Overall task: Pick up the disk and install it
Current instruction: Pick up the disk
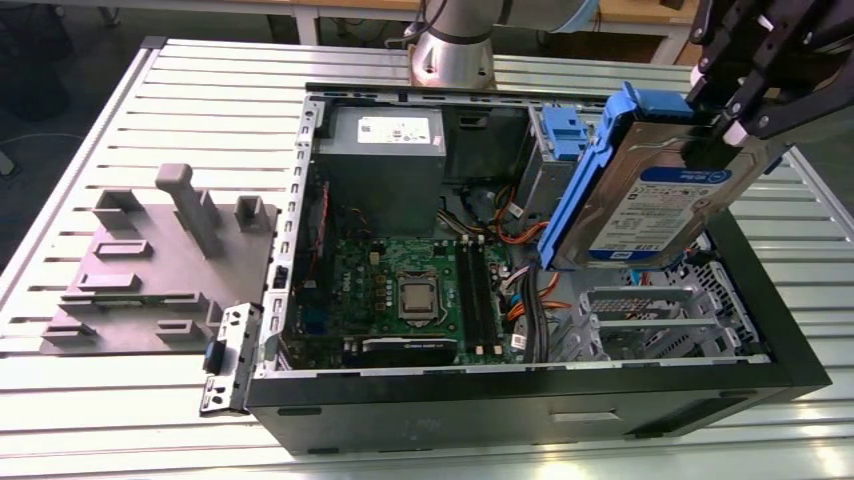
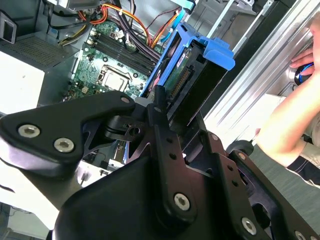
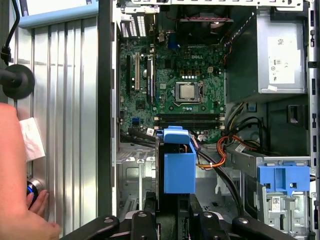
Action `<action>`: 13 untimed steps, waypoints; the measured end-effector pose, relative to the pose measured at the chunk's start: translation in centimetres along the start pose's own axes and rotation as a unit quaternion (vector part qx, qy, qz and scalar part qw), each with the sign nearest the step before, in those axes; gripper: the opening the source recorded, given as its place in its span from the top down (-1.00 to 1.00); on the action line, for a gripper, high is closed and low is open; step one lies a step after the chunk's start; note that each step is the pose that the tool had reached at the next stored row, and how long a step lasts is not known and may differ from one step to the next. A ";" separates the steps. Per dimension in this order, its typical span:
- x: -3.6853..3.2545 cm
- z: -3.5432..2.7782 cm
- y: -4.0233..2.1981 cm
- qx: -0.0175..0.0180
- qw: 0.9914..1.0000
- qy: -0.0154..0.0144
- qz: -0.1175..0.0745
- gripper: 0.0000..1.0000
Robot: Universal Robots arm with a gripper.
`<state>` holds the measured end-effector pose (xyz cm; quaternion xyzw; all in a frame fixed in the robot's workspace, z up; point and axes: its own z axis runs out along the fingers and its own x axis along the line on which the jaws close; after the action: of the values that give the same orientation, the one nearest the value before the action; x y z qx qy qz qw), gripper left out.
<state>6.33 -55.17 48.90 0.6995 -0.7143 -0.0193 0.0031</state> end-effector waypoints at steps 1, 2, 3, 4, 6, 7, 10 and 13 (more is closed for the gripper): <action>0.00 0.00 0.00 0.000 1.000 0.000 0.000 0.31; 0.00 0.00 0.00 0.000 1.000 0.000 0.000 0.31; 0.00 0.00 -0.01 0.000 1.000 0.000 0.000 0.31; 0.00 0.00 -0.01 0.000 1.000 0.000 0.000 0.31; 0.00 0.01 -0.07 0.000 1.000 0.000 0.000 0.31; 0.00 0.00 -0.13 0.000 1.000 0.000 0.000 0.31; -0.01 0.00 -0.36 0.000 1.000 0.000 0.000 0.31; -0.01 0.01 -0.62 0.000 1.000 0.000 0.000 0.31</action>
<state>6.95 -55.17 48.88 0.6995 -0.7143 -0.0193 0.0031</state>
